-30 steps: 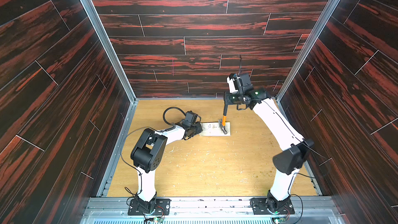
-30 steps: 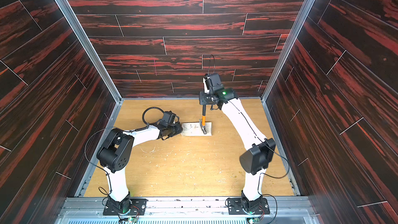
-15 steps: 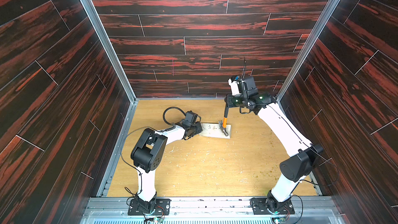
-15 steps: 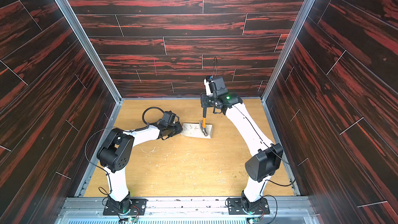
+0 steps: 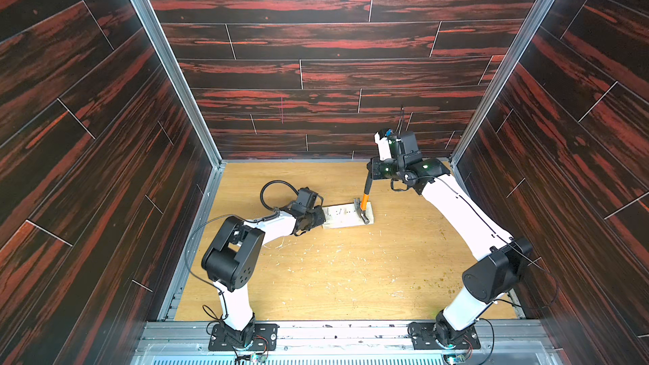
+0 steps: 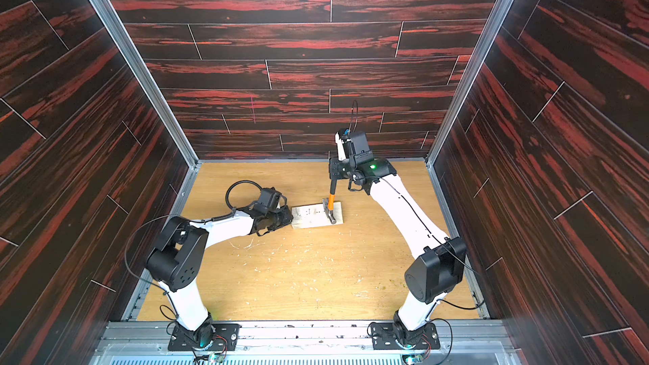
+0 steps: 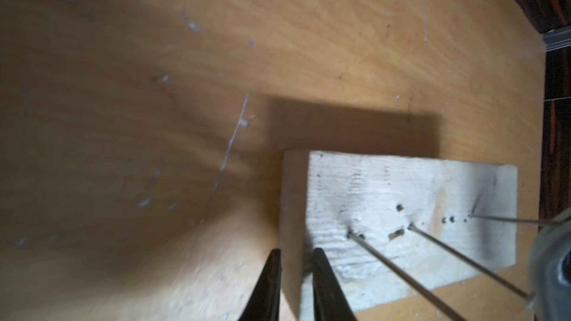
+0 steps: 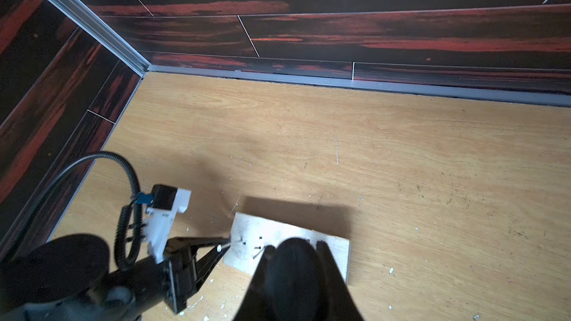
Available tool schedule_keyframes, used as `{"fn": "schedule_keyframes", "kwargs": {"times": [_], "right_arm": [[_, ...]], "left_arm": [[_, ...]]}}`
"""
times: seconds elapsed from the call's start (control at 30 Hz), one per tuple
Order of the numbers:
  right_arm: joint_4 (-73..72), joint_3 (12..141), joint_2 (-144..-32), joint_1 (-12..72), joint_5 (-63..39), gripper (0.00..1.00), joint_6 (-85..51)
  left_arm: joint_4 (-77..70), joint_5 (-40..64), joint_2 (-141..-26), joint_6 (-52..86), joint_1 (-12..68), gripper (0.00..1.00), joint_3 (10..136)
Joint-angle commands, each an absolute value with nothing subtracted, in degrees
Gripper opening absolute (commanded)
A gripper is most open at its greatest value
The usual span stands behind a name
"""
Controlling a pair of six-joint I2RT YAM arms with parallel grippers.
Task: Use a claw hammer to pull out a nail
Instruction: Remove the nail from the mounting plate.
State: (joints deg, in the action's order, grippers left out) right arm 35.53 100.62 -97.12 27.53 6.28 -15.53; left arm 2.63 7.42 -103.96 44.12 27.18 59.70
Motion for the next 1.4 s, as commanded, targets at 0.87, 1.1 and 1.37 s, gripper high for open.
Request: {"fn": "schedule_keyframes", "kwargs": {"times": [0.87, 1.1, 1.37], "right_arm": [[27.6, 99.4, -93.7, 27.4, 2.4, 0.0, -24.2], [26.8, 98.2, -93.7, 27.5, 0.5, 0.0, -24.5], [23.8, 94.7, -92.6, 27.4, -0.9, 0.0, -24.9]], "left_arm": [[-22.4, 9.3, -98.9, 54.0, 35.2, 0.22, 51.0], [-25.3, 5.9, -101.7, 56.0, 35.2, 0.17, 51.3], [-27.0, 1.0, -102.6, 59.4, 35.2, 0.17, 50.4]]}}
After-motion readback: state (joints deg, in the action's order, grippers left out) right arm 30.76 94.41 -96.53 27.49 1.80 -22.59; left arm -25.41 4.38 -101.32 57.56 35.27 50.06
